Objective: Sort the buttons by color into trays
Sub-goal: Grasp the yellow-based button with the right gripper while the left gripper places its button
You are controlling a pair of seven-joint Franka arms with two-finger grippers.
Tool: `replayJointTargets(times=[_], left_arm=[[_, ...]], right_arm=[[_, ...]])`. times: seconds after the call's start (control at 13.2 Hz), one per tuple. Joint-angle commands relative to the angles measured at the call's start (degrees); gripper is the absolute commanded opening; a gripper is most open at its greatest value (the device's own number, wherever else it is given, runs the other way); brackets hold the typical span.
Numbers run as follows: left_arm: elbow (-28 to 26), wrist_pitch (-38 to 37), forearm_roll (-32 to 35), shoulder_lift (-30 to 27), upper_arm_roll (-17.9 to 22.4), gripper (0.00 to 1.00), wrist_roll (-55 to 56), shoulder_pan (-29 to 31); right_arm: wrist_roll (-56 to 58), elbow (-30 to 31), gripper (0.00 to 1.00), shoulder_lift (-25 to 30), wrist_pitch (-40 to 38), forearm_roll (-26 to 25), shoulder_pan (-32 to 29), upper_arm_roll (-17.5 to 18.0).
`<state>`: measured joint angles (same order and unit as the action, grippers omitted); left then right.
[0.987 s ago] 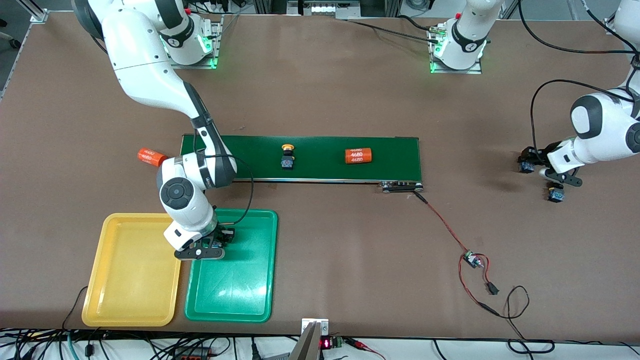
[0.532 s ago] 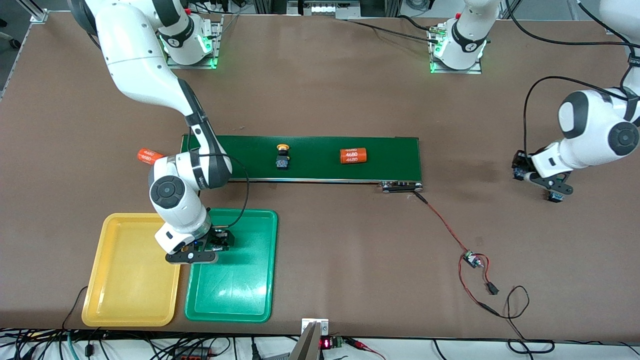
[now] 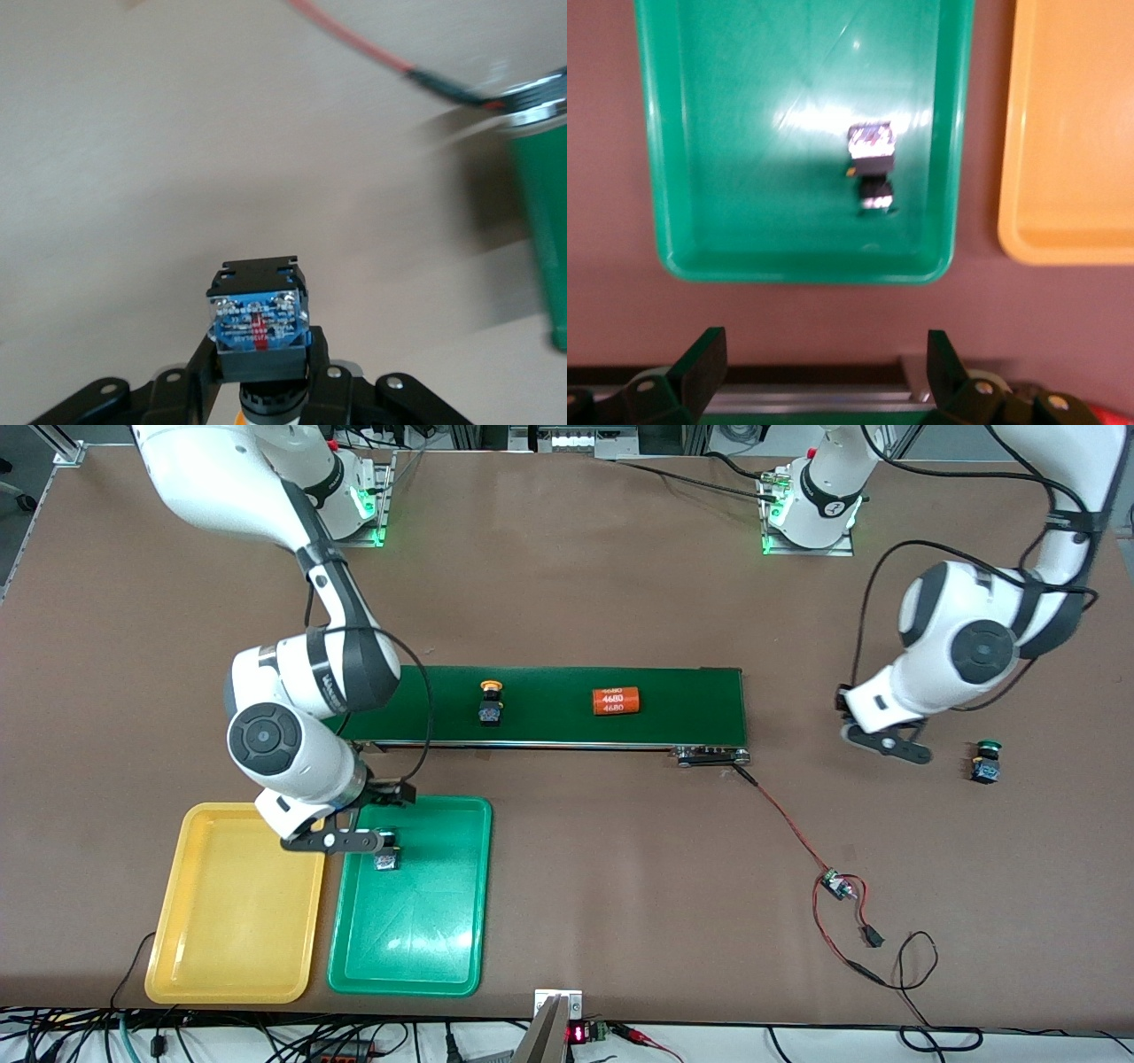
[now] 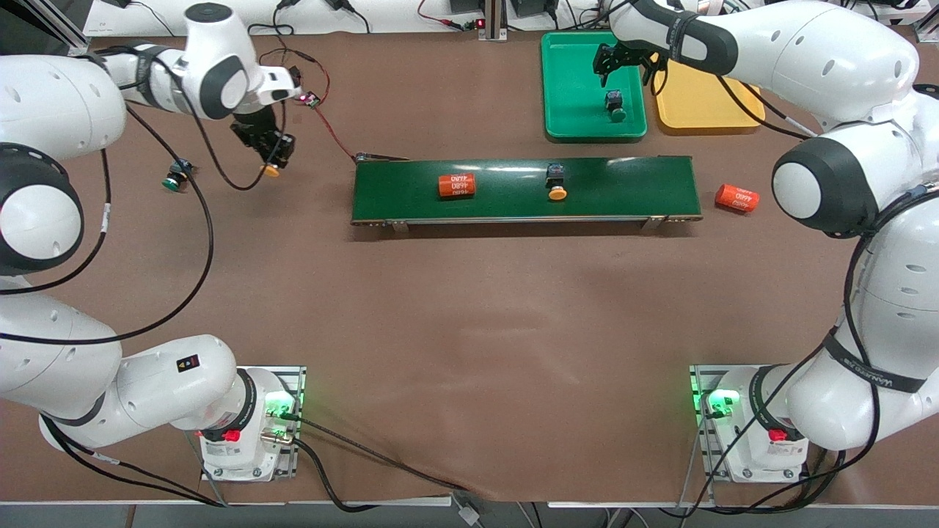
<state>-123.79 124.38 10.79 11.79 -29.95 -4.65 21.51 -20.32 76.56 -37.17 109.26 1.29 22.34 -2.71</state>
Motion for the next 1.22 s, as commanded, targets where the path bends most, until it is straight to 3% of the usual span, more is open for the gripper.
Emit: replayJointTargets(times=[0.0,0.3,0.68,0.91,1.14], left_arm=[[0.1,-0.9,-4.4,-1.1,-4.5,0.00,4.5,-1.0],[3.6,-0.6,-4.5,1.1,-5.3,0.00,16.9,-8.7],[4.5,1.6,-4.7,5.9,-5.3,0.00,25.1,-14.0],[4.4,6.1,-4.7,8.4,-5.2,0.00,28.3,-15.4],[4.4,7.5,-4.7,9.7,-5.1,0.00,30.0,-15.6]], right_arm=[[-3.7,6.8,1.00,4.6,-0.9,0.7,-0.1,2.7],[-4.6,20.4,1.00,13.0,4.5,1.6,1.0,3.1],[-10.6,27.3,1.00,15.1,8.7,2.9,5.6,3.4],[-10.3,36.0,1.00,17.0,18.8,2.8,6.4,3.3],[-8.4,38.6,1.00,16.3,25.2,2.7,6.5,3.4]])
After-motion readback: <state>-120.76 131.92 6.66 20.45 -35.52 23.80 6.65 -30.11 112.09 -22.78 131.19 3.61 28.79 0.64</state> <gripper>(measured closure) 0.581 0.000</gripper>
